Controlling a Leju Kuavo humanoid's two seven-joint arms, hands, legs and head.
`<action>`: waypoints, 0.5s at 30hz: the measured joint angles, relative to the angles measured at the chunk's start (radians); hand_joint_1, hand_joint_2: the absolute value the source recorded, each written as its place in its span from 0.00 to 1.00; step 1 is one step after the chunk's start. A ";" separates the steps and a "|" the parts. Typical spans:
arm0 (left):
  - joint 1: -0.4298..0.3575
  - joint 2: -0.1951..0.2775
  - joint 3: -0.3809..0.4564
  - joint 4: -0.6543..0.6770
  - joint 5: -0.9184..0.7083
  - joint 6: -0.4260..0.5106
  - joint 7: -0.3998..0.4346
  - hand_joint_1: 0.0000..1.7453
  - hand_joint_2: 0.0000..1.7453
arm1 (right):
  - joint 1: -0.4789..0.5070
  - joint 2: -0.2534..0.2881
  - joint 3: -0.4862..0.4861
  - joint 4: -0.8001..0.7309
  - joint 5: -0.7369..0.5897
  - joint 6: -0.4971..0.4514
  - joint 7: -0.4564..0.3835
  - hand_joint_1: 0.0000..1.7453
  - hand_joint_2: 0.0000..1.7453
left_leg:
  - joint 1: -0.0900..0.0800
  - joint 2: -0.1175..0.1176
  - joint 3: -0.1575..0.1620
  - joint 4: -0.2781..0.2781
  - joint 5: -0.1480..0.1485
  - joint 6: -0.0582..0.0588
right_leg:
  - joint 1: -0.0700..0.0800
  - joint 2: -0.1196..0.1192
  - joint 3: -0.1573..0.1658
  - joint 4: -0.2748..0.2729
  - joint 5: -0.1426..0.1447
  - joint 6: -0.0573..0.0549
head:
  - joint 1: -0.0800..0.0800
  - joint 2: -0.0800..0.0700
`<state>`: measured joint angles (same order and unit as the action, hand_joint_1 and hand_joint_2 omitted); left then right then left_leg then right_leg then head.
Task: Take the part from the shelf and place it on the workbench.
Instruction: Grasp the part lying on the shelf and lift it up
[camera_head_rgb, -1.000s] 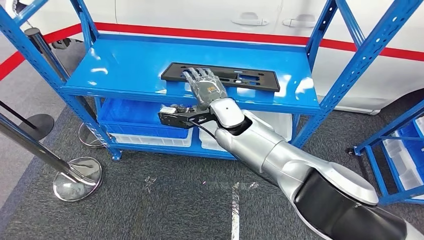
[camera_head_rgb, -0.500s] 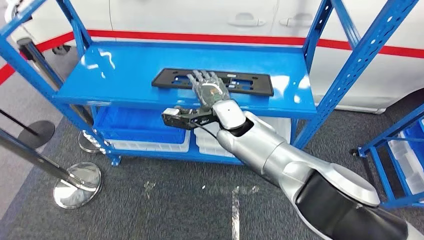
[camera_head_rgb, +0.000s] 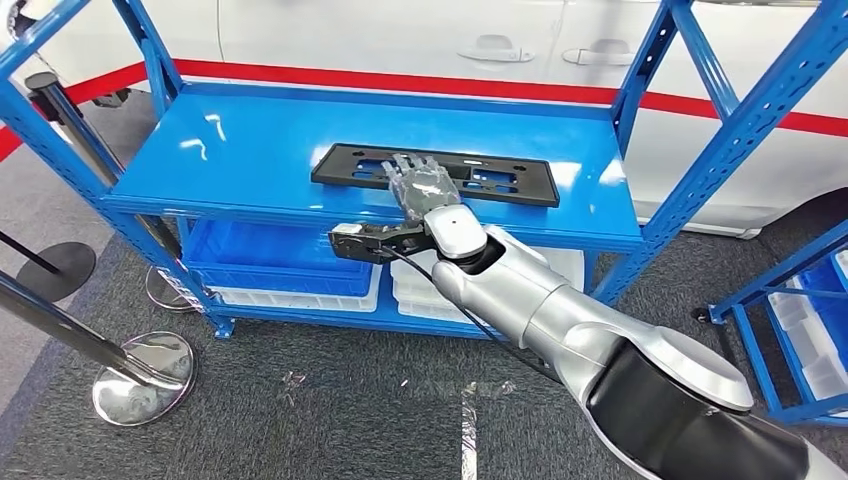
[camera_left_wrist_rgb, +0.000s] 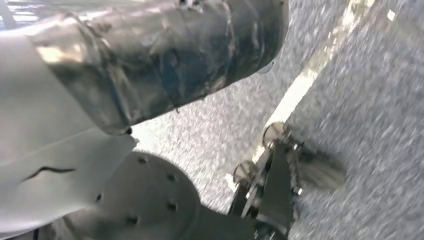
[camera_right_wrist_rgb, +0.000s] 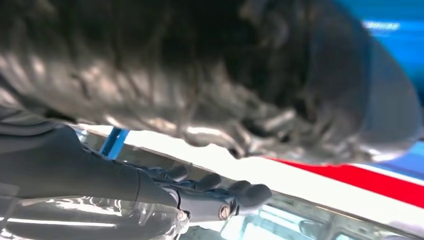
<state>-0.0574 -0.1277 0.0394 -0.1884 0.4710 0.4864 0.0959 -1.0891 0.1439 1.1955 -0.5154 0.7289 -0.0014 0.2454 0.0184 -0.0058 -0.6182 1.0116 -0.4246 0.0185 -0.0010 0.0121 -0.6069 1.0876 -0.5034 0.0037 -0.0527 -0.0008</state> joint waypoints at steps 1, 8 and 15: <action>0.001 0.000 0.000 0.000 0.003 0.002 0.001 0.00 0.00 | -0.001 -0.004 0.000 0.004 -0.001 0.004 0.003 0.00 0.00 | -0.001 0.000 0.005 -0.002 -0.003 0.005 | -0.001 -0.001 -0.031 0.060 -0.024 0.003 | 0.002 0.000; 0.002 -0.002 0.000 0.000 0.013 0.012 0.007 0.00 0.00 | 0.011 -0.026 0.000 0.027 -0.002 0.018 0.006 0.00 0.00 | -0.004 -0.003 0.029 0.007 -0.032 0.006 | -0.002 -0.002 -0.073 0.025 0.074 -0.003 | 0.005 0.000; -0.002 -0.003 0.000 0.000 0.015 0.016 -0.002 0.00 0.00 | 0.010 -0.030 0.000 0.035 0.004 0.025 0.006 0.00 0.00 | -0.006 0.000 0.015 0.052 -0.071 -0.028 | -0.007 0.000 -0.015 -0.074 0.088 -0.029 | 0.000 0.000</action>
<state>-0.0599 -0.1303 0.0397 -0.1884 0.4859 0.5023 0.0941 -1.0791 0.1136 1.1955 -0.4800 0.7333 0.0237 0.2518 0.0124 -0.0063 -0.6034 1.0637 -0.4958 -0.0099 -0.0080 0.0125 -0.6219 1.0136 -0.4156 -0.0252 -0.0522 -0.0008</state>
